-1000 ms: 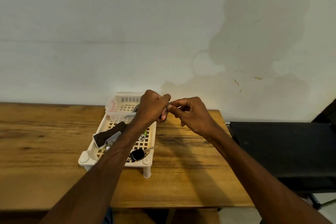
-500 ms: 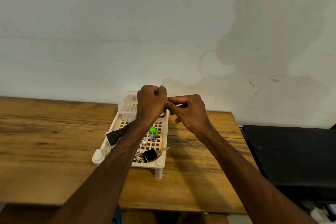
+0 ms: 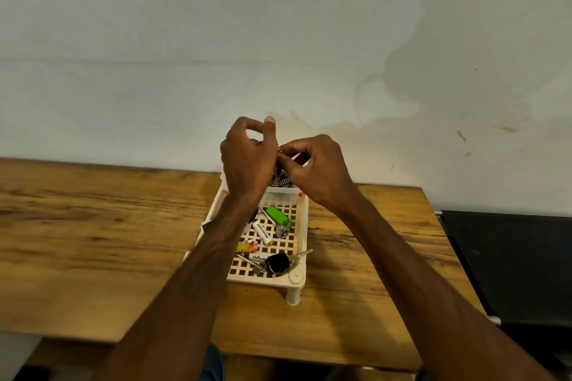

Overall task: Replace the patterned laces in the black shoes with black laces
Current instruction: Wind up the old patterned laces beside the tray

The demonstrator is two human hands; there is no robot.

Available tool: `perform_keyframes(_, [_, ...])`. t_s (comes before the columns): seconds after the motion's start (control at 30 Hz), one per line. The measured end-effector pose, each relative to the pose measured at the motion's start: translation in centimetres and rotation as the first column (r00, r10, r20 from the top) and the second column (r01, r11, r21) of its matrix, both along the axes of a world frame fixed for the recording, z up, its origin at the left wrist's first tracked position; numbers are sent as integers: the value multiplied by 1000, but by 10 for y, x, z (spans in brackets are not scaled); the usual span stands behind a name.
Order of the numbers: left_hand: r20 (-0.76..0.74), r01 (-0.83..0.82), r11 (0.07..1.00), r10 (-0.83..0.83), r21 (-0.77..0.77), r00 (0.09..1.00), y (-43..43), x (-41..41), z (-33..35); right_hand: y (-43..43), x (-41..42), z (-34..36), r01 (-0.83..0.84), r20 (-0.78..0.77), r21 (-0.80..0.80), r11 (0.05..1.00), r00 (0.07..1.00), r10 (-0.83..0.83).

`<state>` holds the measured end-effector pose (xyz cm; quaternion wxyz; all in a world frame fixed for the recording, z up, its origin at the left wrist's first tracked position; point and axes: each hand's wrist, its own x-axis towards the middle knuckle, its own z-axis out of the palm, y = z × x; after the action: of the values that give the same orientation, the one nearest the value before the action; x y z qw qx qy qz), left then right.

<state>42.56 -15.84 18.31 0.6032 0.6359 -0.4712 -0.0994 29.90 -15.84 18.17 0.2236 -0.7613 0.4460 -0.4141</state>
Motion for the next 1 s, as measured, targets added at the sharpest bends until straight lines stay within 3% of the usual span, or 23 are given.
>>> perform_keyframes(0.1, [-89, 29, 996, -22, 80, 996, -9, 21, -1, 3, 5, -4, -19, -23, 50, 999, 1000, 20])
perform_keyframes(0.23, [43, 191, 967, -200, 168, 979, -3, 19, 4, 3, 0, -9, -1, -19, 82, 997, 1000, 2])
perform_keyframes(0.37, [-3, 505, 828, -520, 246, 854, -2, 28, 7, -5, -12, -3, 88, 75, 118, 989, 992, -97])
perform_keyframes(0.47, [63, 579, 782, -606, 231, 793, -7, 41, 0, -11, -15, -4, 143, 94, 138, 980, 983, -156])
perform_keyframes(0.63, [265, 461, 870, -492, 172, 829, -11, 51, -4, -14, -5, -12, 148, 110, 145, 978, 980, -165])
perform_keyframes(0.77, [309, 322, 932, -359, 164, 881, -15, 56, -9, -14, 2, -16, 121, 93, 166, 979, 986, -138])
perform_keyframes(0.9, [329, 140, 952, -228, 271, 916, -20, 65, -22, -14, -1, -15, 181, 51, 143, 973, 980, -190])
perform_keyframes(1.0, [352, 99, 920, -242, 378, 904, -24, 64, -30, -14, -5, -14, 201, 47, 145, 969, 977, -210])
